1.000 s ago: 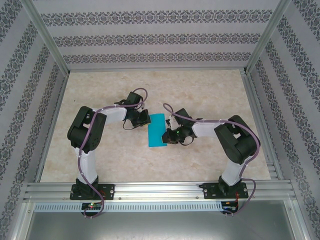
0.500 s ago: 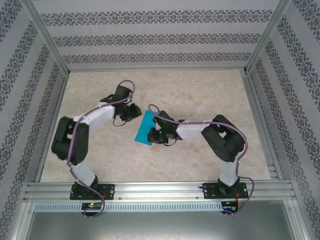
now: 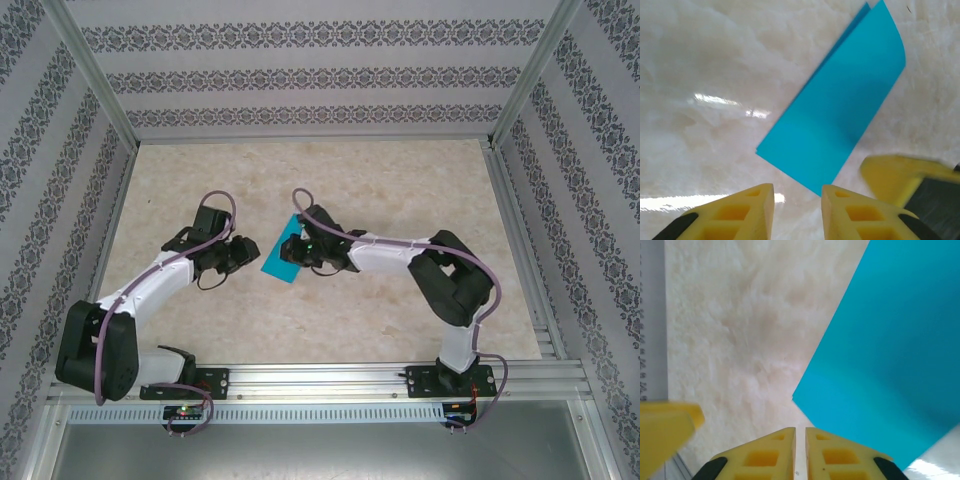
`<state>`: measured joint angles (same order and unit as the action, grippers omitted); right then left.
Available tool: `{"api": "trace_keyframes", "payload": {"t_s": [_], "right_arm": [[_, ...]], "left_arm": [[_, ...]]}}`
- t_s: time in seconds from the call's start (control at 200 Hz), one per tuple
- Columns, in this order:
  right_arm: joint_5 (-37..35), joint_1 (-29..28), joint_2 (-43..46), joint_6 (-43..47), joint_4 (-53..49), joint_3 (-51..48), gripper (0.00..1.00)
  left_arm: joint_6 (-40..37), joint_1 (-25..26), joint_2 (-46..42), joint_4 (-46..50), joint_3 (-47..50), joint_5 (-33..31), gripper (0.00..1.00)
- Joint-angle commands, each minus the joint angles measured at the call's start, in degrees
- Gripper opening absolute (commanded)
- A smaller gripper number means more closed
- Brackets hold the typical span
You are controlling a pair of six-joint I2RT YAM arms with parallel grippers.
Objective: Fold a paper plane with a square sheet of paper (pick it up from the middle)
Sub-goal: Rotate the square sheet of paper at the center of the table, then first fold in half a square sheet of paper at the center of the table.
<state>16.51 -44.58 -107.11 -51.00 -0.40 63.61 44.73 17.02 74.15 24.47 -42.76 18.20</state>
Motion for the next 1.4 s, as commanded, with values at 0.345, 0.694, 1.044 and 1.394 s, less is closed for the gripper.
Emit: {"api": "trace_keyframes", "payload": {"t_s": [0.345,0.694,1.044,1.394], "right_arm": [[10.66,8.41,-6.62,10.68,-3.38,4.44,0.0],[11.06,7.02,-9.18,13.01,-6.18,6.13,0.0],[11.35,6.95,-11.48,13.67,-7.07,5.41,0.0],[10.99,6.8,-11.89,14.02,-8.01,5.05,0.0]], "left_arm": [[11.15,14.09,8.39,-17.72,0.83,-1.45,0.03],[11.47,15.33,17.54,-25.83,-0.14,-1.43,0.0],[12.51,15.42,21.9,-29.79,1.81,-2.87,0.0],[10.94,15.5,21.86,-32.48,1.1,0.06,0.0]]}}
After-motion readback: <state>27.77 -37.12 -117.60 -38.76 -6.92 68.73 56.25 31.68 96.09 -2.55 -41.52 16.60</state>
